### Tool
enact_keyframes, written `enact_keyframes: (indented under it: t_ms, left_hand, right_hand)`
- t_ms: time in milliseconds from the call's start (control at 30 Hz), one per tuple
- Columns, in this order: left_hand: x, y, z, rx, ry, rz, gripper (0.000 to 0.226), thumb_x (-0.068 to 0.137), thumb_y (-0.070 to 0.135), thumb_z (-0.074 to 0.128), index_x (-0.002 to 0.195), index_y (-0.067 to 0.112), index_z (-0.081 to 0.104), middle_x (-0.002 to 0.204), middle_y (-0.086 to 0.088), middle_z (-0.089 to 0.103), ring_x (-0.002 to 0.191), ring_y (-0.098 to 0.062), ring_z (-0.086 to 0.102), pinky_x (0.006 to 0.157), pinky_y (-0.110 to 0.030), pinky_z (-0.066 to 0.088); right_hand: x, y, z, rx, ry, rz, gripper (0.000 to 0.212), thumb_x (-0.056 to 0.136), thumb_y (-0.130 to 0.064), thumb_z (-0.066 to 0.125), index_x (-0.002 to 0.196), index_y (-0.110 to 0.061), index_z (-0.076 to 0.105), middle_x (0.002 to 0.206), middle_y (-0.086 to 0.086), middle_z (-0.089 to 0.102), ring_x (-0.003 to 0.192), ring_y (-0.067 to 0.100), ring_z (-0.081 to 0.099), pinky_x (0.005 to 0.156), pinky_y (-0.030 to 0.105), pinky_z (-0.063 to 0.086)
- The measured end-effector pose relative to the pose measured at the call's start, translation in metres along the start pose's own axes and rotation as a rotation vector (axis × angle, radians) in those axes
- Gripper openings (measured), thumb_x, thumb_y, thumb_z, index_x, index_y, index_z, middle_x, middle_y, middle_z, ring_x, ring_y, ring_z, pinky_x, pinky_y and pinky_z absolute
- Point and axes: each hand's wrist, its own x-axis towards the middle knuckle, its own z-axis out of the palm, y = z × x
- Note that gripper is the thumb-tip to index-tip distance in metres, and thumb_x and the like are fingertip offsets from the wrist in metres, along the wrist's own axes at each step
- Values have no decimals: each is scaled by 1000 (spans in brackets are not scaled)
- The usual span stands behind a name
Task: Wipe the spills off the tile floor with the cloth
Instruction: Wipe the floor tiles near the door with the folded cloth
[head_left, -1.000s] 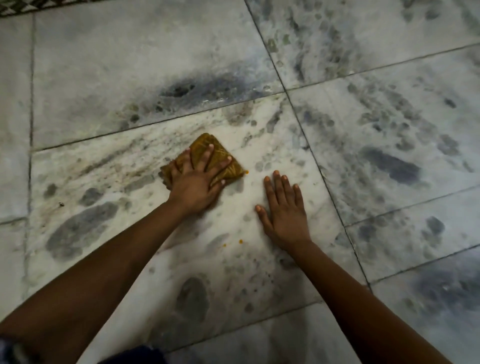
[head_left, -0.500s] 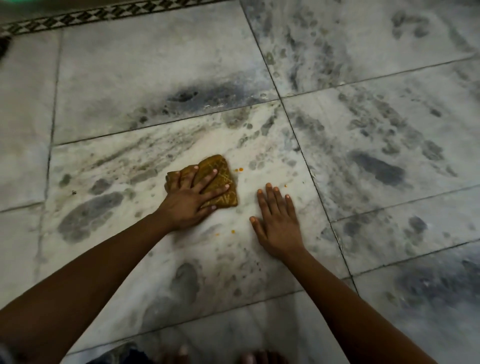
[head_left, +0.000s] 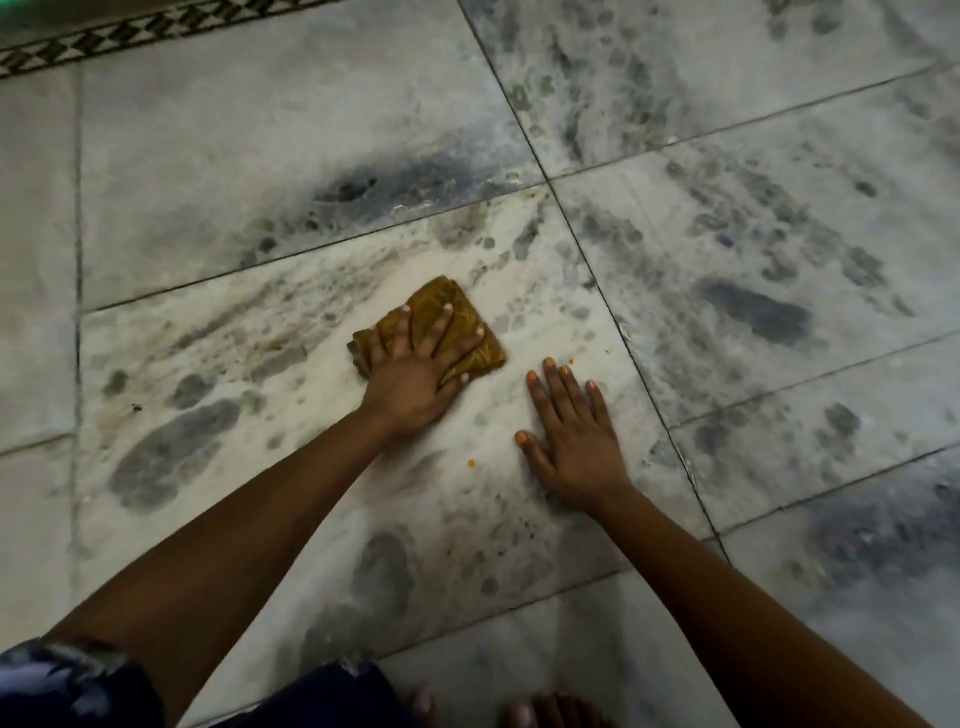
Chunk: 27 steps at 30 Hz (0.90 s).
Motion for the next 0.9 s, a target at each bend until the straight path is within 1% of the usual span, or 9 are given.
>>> enact_keyframes:
  t_ms: [100, 233, 333, 500, 600, 667, 767, 833, 900]
  left_hand:
    - [-19, -29, 0, -15, 28, 57, 65, 75, 75, -2, 136, 55, 0, 157, 11, -2, 144, -35, -2, 110, -59, 3]
    - [10, -47, -12, -109, 27, -194, 55, 87, 66, 19, 140, 54, 11, 158, 11, -4, 143, -38, -3, 111, -59, 4]
    - [38, -16, -21, -171, 8, -241, 52, 95, 55, 29, 144, 48, 11, 158, 8, -7, 140, -46, -8, 110, -64, 2]
    - [19, 16, -7, -17, -12, -23, 57, 88, 64, 14, 142, 51, 1, 157, 8, -10, 141, -41, -13, 108, -64, -4]
    - [-11, -7, 6, 27, 8, 219, 64, 77, 77, -6, 137, 54, -1, 155, 10, -8, 143, -37, -7, 108, -60, -2]
    - [-25, -41, 7, -7, -8, 305, 63, 77, 79, -6, 136, 59, 2, 153, 13, -6, 143, -31, -5, 109, -55, -1]
    - [-13, -77, -6, -70, -2, 98, 69, 71, 84, 1, 135, 58, 6, 155, 11, -3, 144, -32, -3, 111, -52, -1]
    - [13, -67, -18, -85, -39, -96, 65, 81, 75, 14, 140, 50, 6, 157, 9, -5, 143, -37, -4, 111, -54, 0]
    - [34, -32, -26, -84, -68, -146, 55, 93, 61, 24, 144, 46, 10, 158, 7, -6, 142, -41, -6, 111, -57, 1]
  right_hand:
    - [0, 5, -3, 5, -6, -32, 66, 91, -47, 26, 148, -16, 20, 155, 5, 8, 143, 20, 10, 114, 36, -1]
    - [-3, 8, -8, 31, -30, -64, 67, 91, -50, 21, 148, -16, 14, 155, 3, 2, 143, 16, 3, 114, 32, -5]
    - [-4, 11, -13, 46, -90, -84, 72, 87, -56, 14, 148, -19, 6, 154, -1, -7, 144, 15, -4, 114, 31, -9]
    - [-6, 10, -16, 34, -141, -80, 79, 83, -63, 9, 149, -21, 6, 154, -1, -11, 144, 14, -7, 114, 33, -9]
    - [-11, 12, -17, 36, -153, -98, 89, 79, -75, -1, 150, -21, 5, 154, -2, -12, 143, 13, -9, 113, 32, -10]
    - [-15, 15, -15, 38, -164, -107, 90, 77, -75, -7, 150, -22, 2, 153, -4, -15, 143, 12, -12, 113, 32, -12]
    - [-18, 17, -14, 59, -171, -113, 86, 78, -74, -4, 148, -23, -6, 154, -4, -16, 143, 13, -14, 113, 31, -14]
    - [-19, 18, -14, 61, -183, -118, 86, 78, -75, -4, 146, -24, -9, 154, -4, -18, 143, 12, -16, 113, 31, -15]
    - [-18, 17, -15, 61, -184, -119, 88, 76, -77, -6, 146, -24, -10, 153, -4, -19, 142, 12, -17, 113, 31, -15]
